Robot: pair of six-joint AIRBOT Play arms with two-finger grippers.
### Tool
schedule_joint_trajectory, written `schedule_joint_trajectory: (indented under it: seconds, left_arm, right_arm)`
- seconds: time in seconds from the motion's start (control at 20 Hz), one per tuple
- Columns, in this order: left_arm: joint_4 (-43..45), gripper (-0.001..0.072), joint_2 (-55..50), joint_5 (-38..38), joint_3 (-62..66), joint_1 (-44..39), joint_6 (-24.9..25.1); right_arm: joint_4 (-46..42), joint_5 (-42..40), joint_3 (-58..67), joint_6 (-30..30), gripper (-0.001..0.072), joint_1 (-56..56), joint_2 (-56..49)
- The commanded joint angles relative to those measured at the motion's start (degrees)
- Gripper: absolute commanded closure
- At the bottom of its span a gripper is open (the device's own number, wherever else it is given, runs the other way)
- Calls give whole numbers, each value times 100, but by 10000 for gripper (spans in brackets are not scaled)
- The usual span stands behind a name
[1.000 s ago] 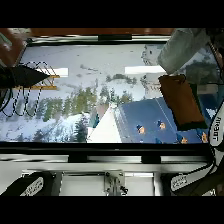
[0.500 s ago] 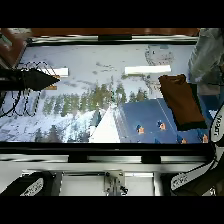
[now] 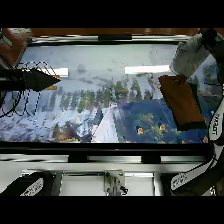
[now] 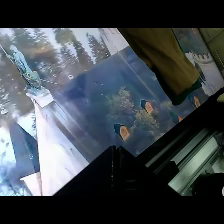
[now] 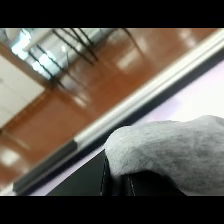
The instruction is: Fold the shirts.
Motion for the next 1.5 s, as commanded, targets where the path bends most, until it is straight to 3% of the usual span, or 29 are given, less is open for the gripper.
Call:
schedule_joint_trajectory:
  seconds: [0.0,0.1,0.2,0.3,0.75,0.9,1.45]
  left_arm:
    - [4,674,-2,0,-2,2,7]
    - [4,674,0,0,-2,2,24]
    - [4,674,0,0,-2,2,26]
    - [4,674,0,0,-2,2,28]
    - [4,674,-7,0,-2,2,181]
    - [4,674,-9,0,-2,2,262]
    - [2,674,-11,0,-2,2,256]
  right_arm:
    - [-256,-1985,4,-76,643,-160,334]
    - [-920,-3051,4,46,643,-267,688]
    - [-2164,-3982,4,647,643,-341,1012]
    - [-3032,-4994,4,844,643,-372,1246]
    - [-3648,-7375,-219,837,643,-365,1270]
    - [-3672,-7661,-334,844,643,-365,1270]
    - [-3827,-7342,-2201,953,642,-365,1272]
